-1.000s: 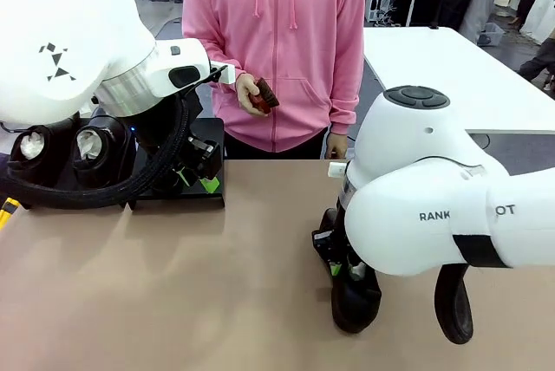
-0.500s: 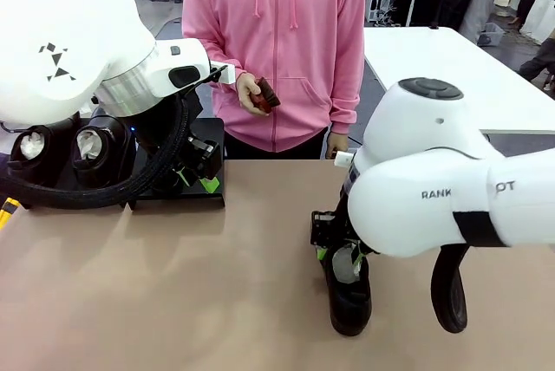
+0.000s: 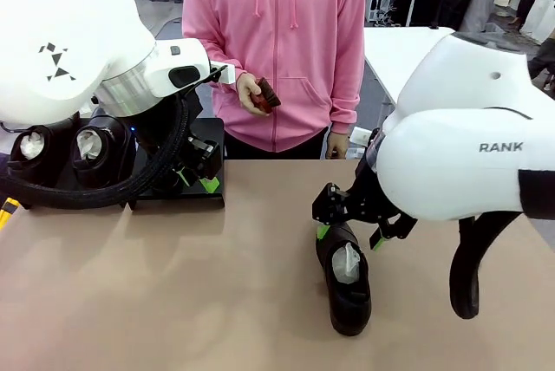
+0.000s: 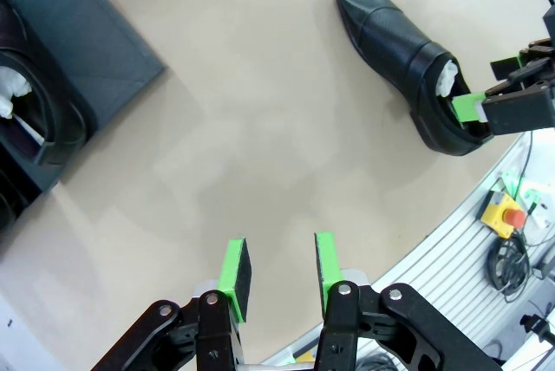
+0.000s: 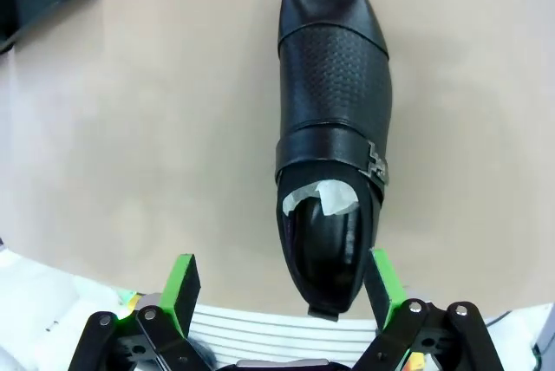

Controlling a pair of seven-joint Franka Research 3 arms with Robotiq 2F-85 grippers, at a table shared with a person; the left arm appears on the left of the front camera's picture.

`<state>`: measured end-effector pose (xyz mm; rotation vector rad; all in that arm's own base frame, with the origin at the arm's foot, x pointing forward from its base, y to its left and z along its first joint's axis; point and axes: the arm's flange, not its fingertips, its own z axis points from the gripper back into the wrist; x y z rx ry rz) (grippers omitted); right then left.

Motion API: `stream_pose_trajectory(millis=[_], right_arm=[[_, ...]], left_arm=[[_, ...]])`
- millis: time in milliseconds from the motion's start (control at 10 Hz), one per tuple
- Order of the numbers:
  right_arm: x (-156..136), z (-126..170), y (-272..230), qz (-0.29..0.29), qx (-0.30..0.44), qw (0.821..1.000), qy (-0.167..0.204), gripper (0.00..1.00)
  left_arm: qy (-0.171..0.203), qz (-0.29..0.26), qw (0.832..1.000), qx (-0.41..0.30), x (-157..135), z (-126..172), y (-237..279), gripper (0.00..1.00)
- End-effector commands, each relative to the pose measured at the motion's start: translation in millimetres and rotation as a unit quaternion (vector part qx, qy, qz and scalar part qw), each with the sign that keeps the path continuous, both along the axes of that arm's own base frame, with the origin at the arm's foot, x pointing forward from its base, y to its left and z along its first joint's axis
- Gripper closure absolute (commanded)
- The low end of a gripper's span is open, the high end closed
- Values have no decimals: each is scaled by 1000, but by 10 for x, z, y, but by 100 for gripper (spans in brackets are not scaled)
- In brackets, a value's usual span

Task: Organize the shoes by placing them on the stand.
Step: Pick up one Shoe and place it in the middle of the table, then place the Shoe from the middle of the table onto the Shoes Stand.

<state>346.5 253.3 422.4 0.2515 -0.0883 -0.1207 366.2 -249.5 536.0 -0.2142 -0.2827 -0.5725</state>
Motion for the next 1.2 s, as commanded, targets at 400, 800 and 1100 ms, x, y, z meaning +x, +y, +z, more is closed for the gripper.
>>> stream_pose_trajectory(millis=[400, 800, 1100], right_arm=[[72, -154, 67, -5, -8, 1000, -8, 0], [52, -168, 56, 2, -3, 1000, 3, 0], [54, 454, -707, -97, 20, 991, -87, 0]], left_arm=[[2, 5, 1000, -9, -17, -6, 11, 57], [2, 5, 1000, -9, -17, -6, 11, 57], [4, -57, 998, 7, -274, -138, -626, 57]])
